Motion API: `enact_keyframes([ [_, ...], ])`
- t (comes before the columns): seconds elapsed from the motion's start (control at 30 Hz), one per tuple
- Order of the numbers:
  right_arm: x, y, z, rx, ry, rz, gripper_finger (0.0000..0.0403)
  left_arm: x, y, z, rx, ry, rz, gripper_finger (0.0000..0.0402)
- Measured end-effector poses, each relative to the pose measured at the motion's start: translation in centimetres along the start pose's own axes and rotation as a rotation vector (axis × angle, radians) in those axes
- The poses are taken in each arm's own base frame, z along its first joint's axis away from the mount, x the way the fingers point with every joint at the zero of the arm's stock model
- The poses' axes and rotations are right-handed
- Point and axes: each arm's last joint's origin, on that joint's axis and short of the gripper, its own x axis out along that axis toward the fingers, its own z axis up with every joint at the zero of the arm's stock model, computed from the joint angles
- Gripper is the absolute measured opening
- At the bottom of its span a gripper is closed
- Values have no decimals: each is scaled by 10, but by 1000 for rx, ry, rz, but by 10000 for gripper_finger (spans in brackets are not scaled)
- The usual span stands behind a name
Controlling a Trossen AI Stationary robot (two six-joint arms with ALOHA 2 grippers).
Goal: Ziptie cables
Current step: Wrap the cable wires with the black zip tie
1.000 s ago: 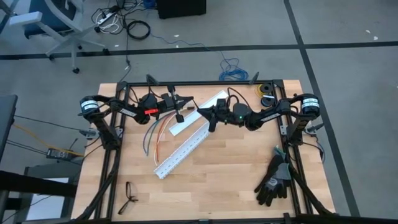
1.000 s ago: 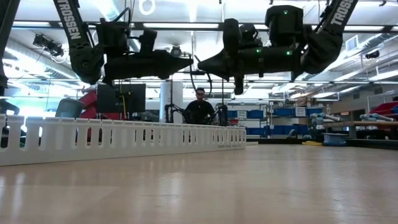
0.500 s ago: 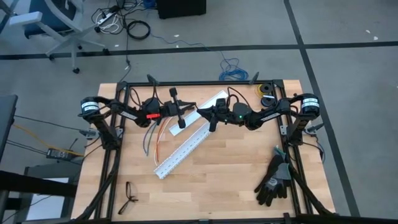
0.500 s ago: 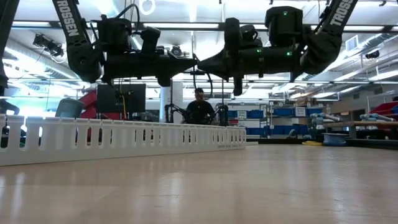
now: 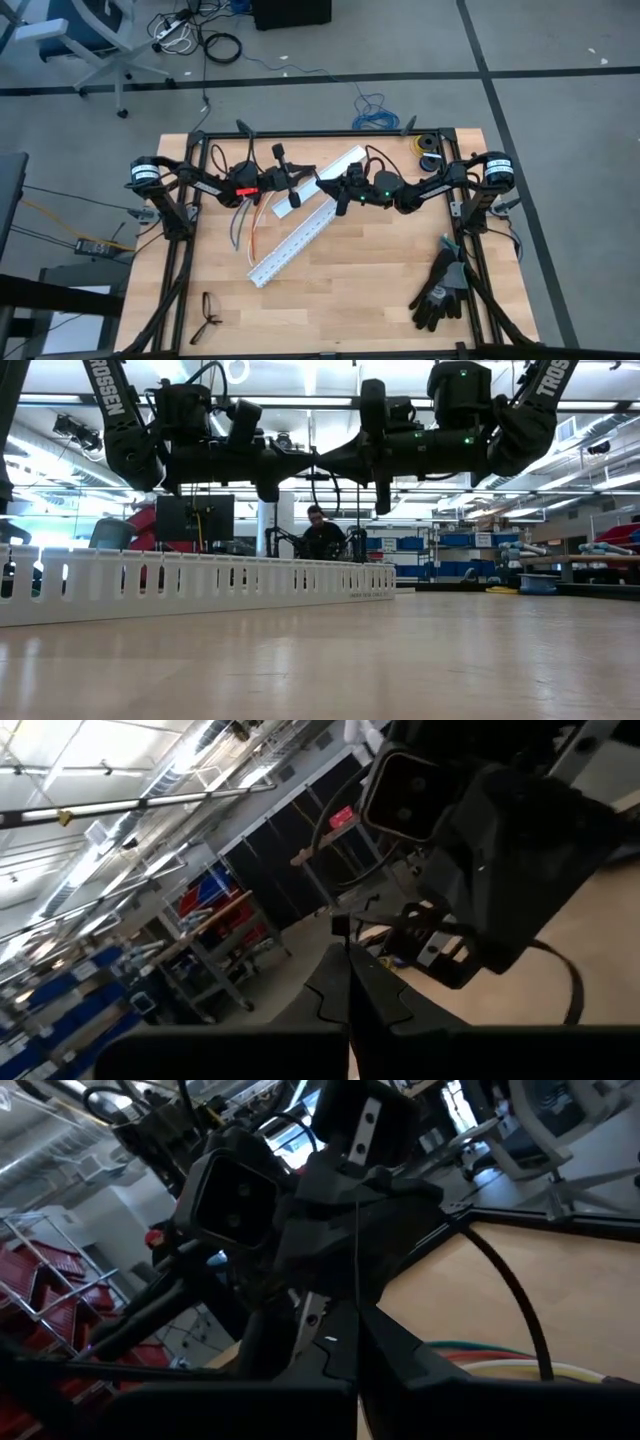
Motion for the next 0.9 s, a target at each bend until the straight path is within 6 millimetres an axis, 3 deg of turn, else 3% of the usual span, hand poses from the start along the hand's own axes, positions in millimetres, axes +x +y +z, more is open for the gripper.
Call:
enact_keyframes([
  [0.9,1,-9,5,0,-36,-61,0,0,-2,2,12,11,28,0],
])
